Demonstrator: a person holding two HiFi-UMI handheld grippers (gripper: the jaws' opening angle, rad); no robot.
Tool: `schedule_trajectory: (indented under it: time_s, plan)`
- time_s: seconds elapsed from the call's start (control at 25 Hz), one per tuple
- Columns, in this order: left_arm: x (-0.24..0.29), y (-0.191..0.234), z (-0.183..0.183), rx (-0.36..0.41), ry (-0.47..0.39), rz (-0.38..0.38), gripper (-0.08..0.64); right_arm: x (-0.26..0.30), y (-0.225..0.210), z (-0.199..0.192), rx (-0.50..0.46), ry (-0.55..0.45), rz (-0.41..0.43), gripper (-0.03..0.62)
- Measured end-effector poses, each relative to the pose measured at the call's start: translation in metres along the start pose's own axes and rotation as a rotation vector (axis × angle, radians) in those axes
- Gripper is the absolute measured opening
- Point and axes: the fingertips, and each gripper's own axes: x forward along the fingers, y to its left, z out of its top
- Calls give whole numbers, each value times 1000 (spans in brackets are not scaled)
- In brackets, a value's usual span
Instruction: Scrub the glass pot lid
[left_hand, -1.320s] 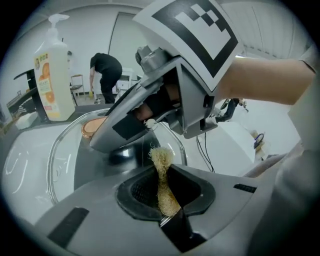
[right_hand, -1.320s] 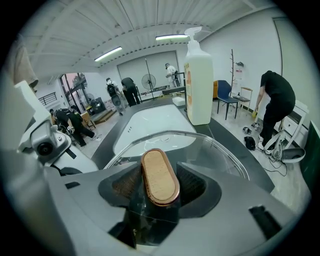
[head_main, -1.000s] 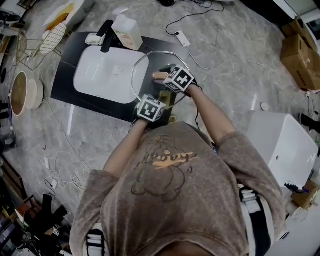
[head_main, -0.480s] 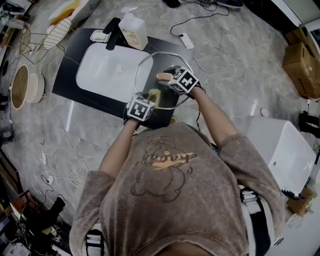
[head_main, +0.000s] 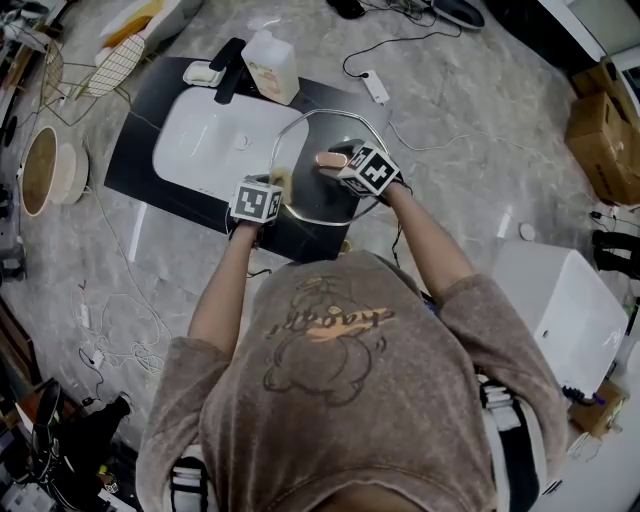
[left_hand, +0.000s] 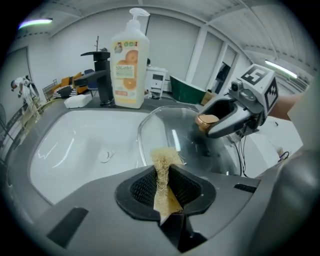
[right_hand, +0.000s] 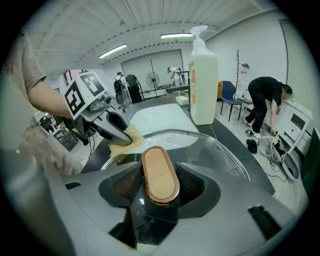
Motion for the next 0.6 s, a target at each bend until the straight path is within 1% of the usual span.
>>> schedule_trajectory:
  time_s: [0.2,0.44,0.6]
  plan:
    - [6,25,14,-36,20,45,69,-1,1,1,-17,7,-6,204]
    - [20,43,33,-49,51,64,69,0,0,0,-39,13,-6,202]
    - [29,49,52,-29,66,76,67,-1,0,-1,-38,11,-7,201]
